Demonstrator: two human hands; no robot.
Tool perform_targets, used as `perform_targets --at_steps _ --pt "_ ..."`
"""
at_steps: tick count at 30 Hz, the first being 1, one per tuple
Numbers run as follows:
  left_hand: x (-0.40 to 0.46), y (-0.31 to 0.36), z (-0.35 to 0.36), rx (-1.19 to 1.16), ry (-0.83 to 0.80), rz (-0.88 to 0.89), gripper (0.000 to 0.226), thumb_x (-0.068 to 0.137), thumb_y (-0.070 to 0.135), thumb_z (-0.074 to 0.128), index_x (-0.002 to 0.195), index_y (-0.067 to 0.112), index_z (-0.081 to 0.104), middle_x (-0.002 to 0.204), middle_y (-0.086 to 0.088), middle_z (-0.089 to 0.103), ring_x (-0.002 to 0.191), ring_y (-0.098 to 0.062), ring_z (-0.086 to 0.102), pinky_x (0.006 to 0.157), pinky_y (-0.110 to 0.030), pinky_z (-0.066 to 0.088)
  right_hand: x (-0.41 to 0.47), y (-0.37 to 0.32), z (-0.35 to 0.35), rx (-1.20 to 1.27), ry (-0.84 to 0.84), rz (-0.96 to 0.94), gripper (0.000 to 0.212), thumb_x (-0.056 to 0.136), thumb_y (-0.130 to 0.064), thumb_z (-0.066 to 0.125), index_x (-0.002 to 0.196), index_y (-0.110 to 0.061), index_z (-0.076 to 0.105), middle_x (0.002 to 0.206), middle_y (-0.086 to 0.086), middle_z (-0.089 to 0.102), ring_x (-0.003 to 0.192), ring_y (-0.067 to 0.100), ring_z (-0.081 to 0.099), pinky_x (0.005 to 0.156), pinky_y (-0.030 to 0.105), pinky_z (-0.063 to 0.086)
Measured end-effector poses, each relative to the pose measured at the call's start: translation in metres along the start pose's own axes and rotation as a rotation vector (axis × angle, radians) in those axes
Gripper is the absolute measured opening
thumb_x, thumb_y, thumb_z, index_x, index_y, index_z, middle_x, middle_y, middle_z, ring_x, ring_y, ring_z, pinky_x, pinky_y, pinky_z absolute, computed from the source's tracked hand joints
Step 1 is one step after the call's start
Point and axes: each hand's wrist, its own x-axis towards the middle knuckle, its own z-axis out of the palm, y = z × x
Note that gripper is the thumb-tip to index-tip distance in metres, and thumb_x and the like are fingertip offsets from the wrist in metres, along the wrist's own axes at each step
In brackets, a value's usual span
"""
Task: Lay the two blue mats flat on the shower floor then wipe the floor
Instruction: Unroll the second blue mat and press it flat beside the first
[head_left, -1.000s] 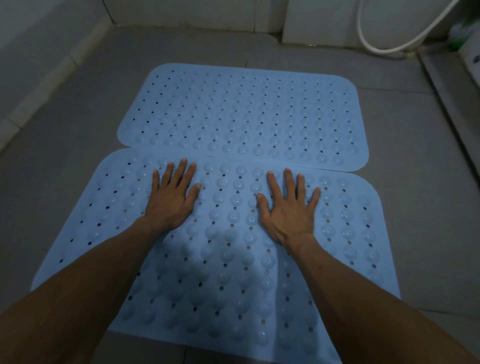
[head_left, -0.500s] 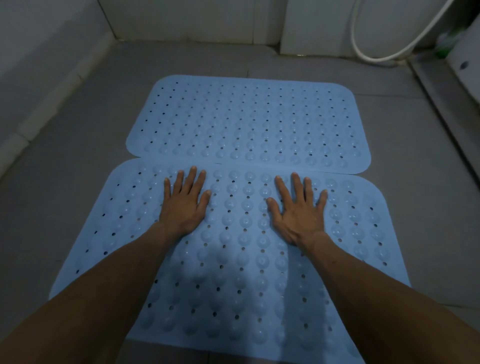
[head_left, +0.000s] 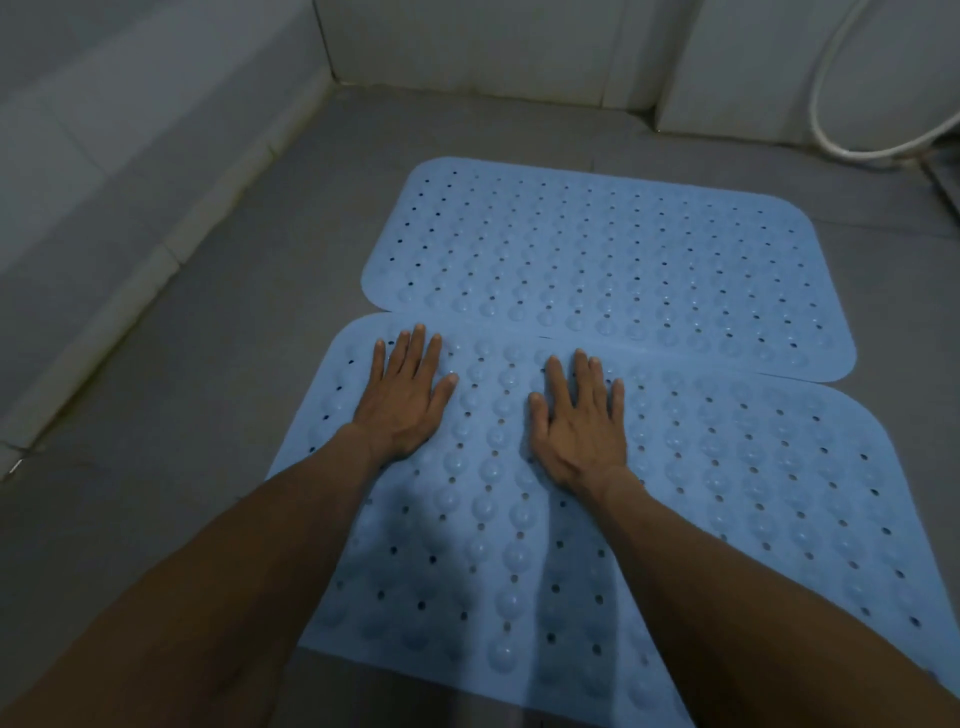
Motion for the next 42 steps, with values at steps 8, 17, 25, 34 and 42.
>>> perform_targets --at_steps 8,17,25,34,42 --pt "0.015 -0.005 0.012 0.033 0.091 0.032 0.063 0.100 0.051 0.008 0.156 0.022 -0.002 0.162 -0.002 -0.011 0.150 -0.017 -0.010 0.121 -0.045 -0.007 0.028 -0.036 0.020 -0.048 0.083 0.068 0.068 0.100 -0.057 0.005 0.160 -0.025 -0.003 0.167 0.002 -0.010 0.153 0.017 -0.015 0.122 0.048 -0.012" --pt "0.023 0.002 0.004 0.016 0.027 0.089 0.059 0.102 0.044 0.009 0.156 0.017 0.006 0.163 0.000 0.001 0.150 -0.016 -0.005 0.122 -0.041 -0.007 0.035 -0.031 0.010 0.081 0.091 0.089 0.060 0.105 -0.044 0.015 0.160 -0.022 0.010 0.167 -0.003 0.006 0.154 0.012 0.001 0.125 0.041 -0.002" --pt "0.029 0.011 0.017 -0.025 0.159 0.104 0.070 0.100 0.050 0.007 0.155 0.007 0.002 0.163 -0.010 -0.003 0.150 -0.021 -0.006 0.122 -0.045 -0.002 0.035 -0.030 0.018 -0.039 0.099 0.109 0.069 0.102 -0.053 0.004 0.158 -0.017 -0.009 0.165 0.006 -0.017 0.151 0.017 -0.021 0.123 0.047 -0.010" --pt "0.035 0.013 0.013 0.009 0.064 0.108 0.069 0.100 0.045 0.022 0.153 0.001 0.016 0.161 -0.017 0.009 0.150 -0.028 0.005 0.120 -0.050 0.010 0.037 -0.034 0.011 0.019 0.054 0.133 0.069 0.103 -0.050 0.014 0.159 -0.013 -0.007 0.166 0.009 -0.013 0.152 0.020 -0.019 0.125 0.045 -0.004" --pt "0.037 0.013 0.010 -0.026 0.054 0.124 0.070 0.100 0.043 0.035 0.151 -0.004 0.021 0.160 -0.019 0.013 0.149 -0.030 0.010 0.120 -0.051 0.012 0.041 -0.033 0.008 0.037 0.016 0.146 0.070 0.104 -0.049 0.021 0.159 -0.012 -0.001 0.166 0.009 -0.012 0.152 0.018 -0.018 0.125 0.043 -0.003"
